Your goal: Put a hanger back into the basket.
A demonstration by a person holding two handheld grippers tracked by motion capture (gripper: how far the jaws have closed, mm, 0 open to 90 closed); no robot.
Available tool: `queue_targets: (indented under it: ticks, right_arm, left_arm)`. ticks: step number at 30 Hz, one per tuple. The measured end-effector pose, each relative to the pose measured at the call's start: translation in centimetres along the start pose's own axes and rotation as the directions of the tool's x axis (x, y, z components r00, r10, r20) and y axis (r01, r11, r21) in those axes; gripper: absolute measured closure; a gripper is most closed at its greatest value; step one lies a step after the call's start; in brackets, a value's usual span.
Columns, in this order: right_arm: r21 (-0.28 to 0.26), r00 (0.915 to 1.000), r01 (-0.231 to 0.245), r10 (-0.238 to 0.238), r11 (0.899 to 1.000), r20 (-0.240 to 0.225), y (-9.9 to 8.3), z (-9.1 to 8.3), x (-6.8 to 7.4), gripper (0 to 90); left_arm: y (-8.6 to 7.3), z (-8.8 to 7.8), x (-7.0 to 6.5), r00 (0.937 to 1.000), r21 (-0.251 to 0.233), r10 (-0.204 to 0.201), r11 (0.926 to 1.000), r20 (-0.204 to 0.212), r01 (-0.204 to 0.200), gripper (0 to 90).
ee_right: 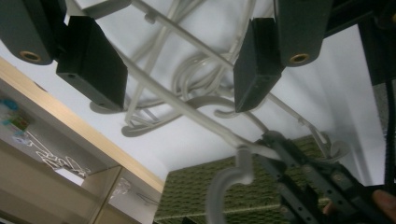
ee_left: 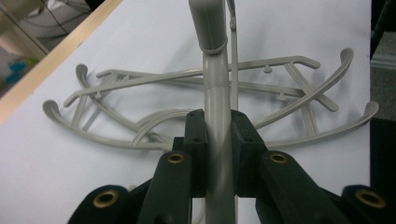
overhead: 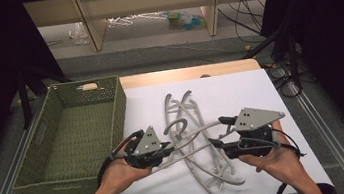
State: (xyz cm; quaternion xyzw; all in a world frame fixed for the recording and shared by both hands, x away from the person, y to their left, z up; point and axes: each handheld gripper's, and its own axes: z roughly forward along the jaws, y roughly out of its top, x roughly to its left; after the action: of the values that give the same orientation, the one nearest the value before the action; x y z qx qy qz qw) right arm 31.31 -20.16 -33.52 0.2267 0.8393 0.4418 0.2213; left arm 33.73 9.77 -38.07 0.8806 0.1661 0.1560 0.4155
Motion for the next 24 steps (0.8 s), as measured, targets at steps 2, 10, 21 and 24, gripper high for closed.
queue_targets:
  ticks: [2,10,21,24]
  right_arm:
    - [0.008,0.9998,-0.017,0.017,1.000,-0.011,-0.2,0.3,0.7,35.6]
    - [0.039,0.9966,-0.058,0.060,0.998,-0.056,-1.7,1.3,2.3,32.9]
    - [0.102,0.9844,-0.137,0.147,0.985,-0.097,-5.4,3.0,2.2,27.7]
    - [0.114,0.9834,-0.142,0.154,0.983,-0.096,-5.7,3.2,2.3,25.8]
  left_arm:
    - [0.0,-0.4,0.3,0.9994,0.006,-0.034,0.9994,-0.008,0.034,79.0]
    - [-0.6,-2.5,1.1,0.9843,-0.061,-0.176,0.9826,-0.006,0.176,78.9]
    - [-0.4,-5.3,1.7,0.9676,-0.138,-0.250,0.9577,0.037,0.253,78.9]
    - [-0.3,-6.3,2.1,0.9621,-0.165,-0.269,0.9479,0.045,0.273,78.9]
